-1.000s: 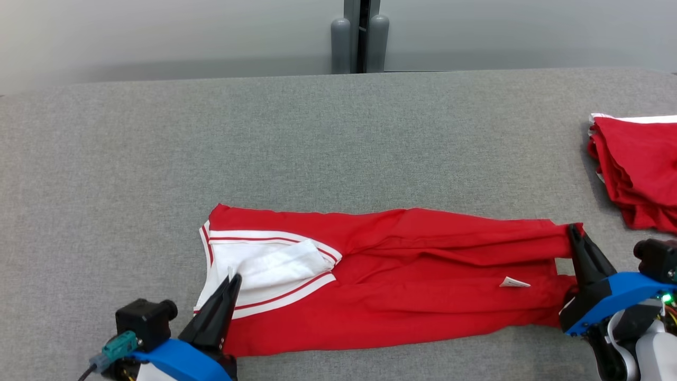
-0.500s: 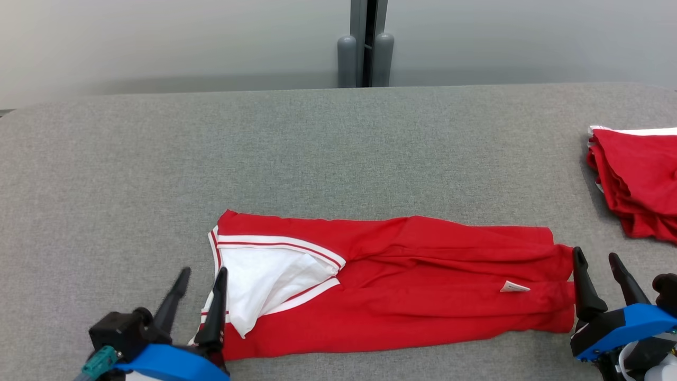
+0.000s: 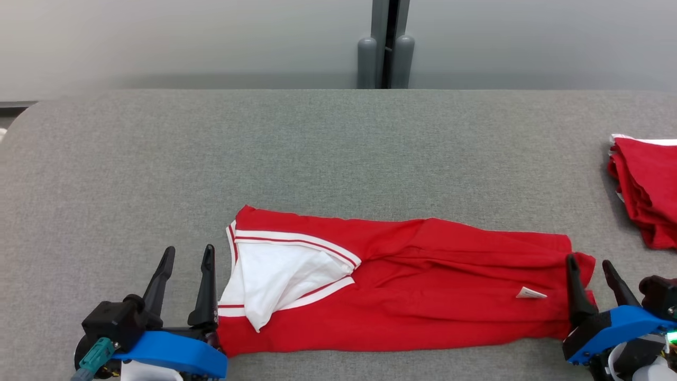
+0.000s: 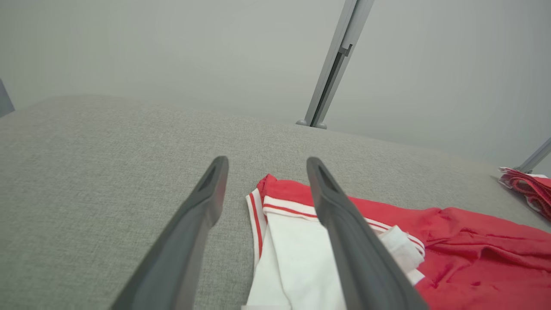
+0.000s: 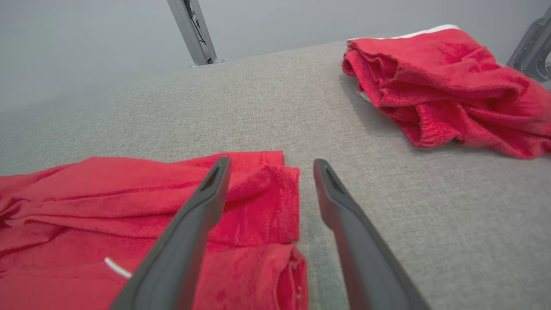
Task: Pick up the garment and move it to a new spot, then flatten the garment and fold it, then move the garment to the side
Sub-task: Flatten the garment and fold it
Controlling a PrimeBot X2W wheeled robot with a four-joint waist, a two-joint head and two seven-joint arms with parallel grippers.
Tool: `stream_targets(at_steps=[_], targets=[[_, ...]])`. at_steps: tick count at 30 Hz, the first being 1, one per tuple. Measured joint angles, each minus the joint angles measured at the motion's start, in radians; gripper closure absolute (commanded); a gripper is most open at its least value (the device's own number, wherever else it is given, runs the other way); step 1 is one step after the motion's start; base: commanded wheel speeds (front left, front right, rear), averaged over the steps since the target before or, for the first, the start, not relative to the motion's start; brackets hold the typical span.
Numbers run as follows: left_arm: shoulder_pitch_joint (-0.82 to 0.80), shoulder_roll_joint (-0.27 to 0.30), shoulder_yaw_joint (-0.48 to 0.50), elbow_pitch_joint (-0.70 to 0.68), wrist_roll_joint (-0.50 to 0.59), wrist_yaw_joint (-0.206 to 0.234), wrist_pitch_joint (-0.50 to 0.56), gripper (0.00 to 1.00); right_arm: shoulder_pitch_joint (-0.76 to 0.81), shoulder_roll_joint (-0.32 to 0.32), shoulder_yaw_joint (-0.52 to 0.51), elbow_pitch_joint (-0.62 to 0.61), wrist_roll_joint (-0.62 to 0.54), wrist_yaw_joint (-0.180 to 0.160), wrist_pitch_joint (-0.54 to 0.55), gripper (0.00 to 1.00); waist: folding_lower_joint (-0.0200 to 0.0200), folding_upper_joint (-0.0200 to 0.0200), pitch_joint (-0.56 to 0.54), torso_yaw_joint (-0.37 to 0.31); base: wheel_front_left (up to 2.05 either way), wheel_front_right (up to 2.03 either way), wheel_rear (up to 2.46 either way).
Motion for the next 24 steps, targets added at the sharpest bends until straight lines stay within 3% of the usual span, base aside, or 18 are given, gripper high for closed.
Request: stream_targets(at_steps=[15, 16, 17, 20, 21, 22, 24], targets=[[0.013, -0.037, 0.064, 0.014, 0.078, -0.007, 0.000, 0.00, -0.079, 0.015, -0.034, 0.292, -0.034, 0.000, -0.110, 0.00, 0.0000, 0.0000, 0.006, 0.048, 0.00, 0.00, 0.00], [0.016, -0.040, 0.066, 0.015, 0.082, -0.008, 0.000, 0.00, -0.090, 0.015, -0.028, 0.309, -0.033, 0.000, -0.117, 0.18, 0.0000, 0.0000, 0.006, 0.046, 0.00, 0.00, 0.00], [0.018, -0.044, 0.066, 0.018, 0.089, -0.009, 0.000, 0.00, -0.100, 0.014, -0.023, 0.328, -0.033, 0.000, -0.124, 0.51, 0.0000, 0.0000, 0.005, 0.044, 0.00, 0.00, 0.00], [0.020, -0.046, 0.068, 0.022, 0.107, -0.013, 0.000, 0.00, -0.135, 0.014, -0.001, 0.382, -0.033, 0.000, -0.137, 0.76, 0.0000, 0.0000, 0.003, 0.036, 0.00, 0.00, 0.00], [0.020, -0.047, 0.069, 0.025, 0.110, -0.014, 0.000, 0.00, -0.145, 0.014, 0.008, 0.397, -0.033, 0.000, -0.142, 0.95, 0.0000, 0.0000, 0.003, 0.034, 0.00, 0.00, 0.00], [0.021, -0.047, 0.070, 0.027, 0.114, -0.015, 0.000, 0.00, -0.155, 0.014, 0.016, 0.410, -0.033, 0.000, -0.143, 1.00, 0.0000, 0.0000, 0.003, 0.032, 0.00, 0.00, 0.00], [0.020, -0.047, 0.072, 0.031, 0.118, -0.019, 0.000, 0.00, -0.171, 0.015, 0.029, 0.427, -0.028, 0.000, -0.153, 1.00, 0.0000, 0.0000, 0.003, 0.027, 0.00, 0.00, 0.00]])
